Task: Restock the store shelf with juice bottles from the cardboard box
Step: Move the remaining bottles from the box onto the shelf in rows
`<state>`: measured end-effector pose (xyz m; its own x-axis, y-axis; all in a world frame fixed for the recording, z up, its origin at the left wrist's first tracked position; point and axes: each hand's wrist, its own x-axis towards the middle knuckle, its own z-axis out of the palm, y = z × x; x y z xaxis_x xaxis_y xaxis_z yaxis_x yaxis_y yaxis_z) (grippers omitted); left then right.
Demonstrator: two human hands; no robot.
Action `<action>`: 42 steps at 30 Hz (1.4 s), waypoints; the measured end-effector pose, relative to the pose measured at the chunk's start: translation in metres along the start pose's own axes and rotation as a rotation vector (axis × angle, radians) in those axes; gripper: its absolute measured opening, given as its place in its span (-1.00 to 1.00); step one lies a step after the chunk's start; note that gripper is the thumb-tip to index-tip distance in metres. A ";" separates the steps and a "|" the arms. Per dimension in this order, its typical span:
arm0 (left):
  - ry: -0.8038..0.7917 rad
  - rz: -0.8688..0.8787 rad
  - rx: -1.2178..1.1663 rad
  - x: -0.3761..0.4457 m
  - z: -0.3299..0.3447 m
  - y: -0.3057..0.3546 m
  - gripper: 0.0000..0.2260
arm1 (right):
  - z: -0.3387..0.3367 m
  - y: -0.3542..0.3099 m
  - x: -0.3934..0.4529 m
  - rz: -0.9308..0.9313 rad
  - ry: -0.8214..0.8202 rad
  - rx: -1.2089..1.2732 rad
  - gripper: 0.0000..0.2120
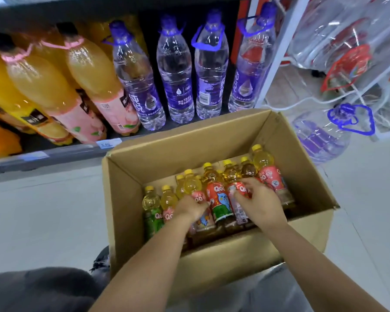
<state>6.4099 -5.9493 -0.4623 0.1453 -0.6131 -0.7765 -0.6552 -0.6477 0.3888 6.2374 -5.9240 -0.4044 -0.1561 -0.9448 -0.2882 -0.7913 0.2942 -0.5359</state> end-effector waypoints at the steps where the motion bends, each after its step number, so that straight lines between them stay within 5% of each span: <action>1: -0.003 -0.004 -0.051 0.000 0.004 0.000 -0.69 | 0.000 0.001 0.000 0.000 0.013 0.005 -0.56; 4: 0.032 -0.046 -0.173 0.014 0.018 -0.007 -0.38 | 0.001 0.002 -0.001 -0.012 0.018 0.012 -0.56; 9: 0.039 -0.048 -0.171 0.007 0.011 -0.007 -0.77 | 0.000 0.003 -0.002 0.008 -0.001 0.019 -0.56; 17: 0.223 0.069 -0.097 -0.001 -0.046 -0.037 -0.53 | 0.003 -0.012 0.015 0.026 -0.146 0.065 -0.48; 23: 0.291 0.107 -0.188 -0.010 -0.070 -0.069 -0.42 | 0.067 -0.057 0.053 0.064 -0.359 0.081 -0.47; 28: 0.348 0.084 -0.354 -0.012 -0.073 -0.084 -0.51 | 0.125 -0.069 0.077 0.098 -0.497 -0.132 -0.52; 38: 0.351 0.105 -0.422 -0.017 -0.057 -0.091 -0.50 | 0.170 -0.088 0.101 0.093 -0.505 -0.317 -0.56; 42: 0.329 0.126 -0.439 -0.018 -0.054 -0.092 -0.46 | 0.177 -0.085 0.106 0.133 -0.460 -0.292 -0.43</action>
<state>6.5073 -5.9033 -0.4575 0.3553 -0.7610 -0.5428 -0.3223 -0.6448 0.6931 6.3928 -6.0231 -0.5302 -0.0438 -0.7222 -0.6903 -0.9236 0.2927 -0.2477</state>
